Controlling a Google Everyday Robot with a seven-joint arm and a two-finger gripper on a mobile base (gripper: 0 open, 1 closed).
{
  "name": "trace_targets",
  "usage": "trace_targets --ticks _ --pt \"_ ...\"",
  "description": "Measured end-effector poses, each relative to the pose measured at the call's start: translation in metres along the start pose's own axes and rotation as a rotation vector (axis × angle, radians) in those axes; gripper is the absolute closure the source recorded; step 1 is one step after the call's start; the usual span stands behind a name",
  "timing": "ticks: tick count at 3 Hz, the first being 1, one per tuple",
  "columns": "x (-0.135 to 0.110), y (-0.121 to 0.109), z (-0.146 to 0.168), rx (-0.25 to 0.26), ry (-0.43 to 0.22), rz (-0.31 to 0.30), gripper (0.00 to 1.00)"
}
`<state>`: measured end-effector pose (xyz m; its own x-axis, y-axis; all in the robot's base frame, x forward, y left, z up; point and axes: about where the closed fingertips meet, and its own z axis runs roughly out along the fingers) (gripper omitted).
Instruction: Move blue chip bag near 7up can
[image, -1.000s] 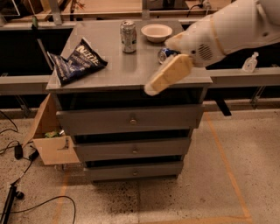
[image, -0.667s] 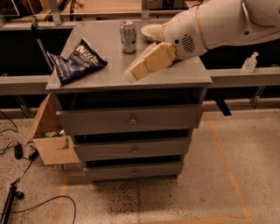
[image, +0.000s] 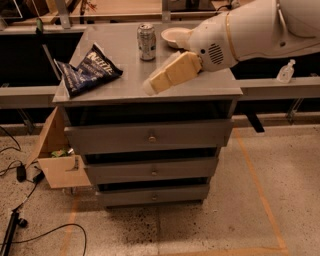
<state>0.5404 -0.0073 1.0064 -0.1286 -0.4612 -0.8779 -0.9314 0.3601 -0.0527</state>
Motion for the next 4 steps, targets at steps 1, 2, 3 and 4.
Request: trace_targets --ticks 1,2,3,4 --pt "0.014 0.003 0.041 0.03 -0.055 0.049 0.0" --pt "0.03 -0.012 0.09 0.063 -0.112 0.064 0.0" --pt "0.037 -0.038 0.136 0.089 -0.171 0.067 0.0" --pt "0.028 -0.056 0.183 0.166 -0.175 0.031 0.0"
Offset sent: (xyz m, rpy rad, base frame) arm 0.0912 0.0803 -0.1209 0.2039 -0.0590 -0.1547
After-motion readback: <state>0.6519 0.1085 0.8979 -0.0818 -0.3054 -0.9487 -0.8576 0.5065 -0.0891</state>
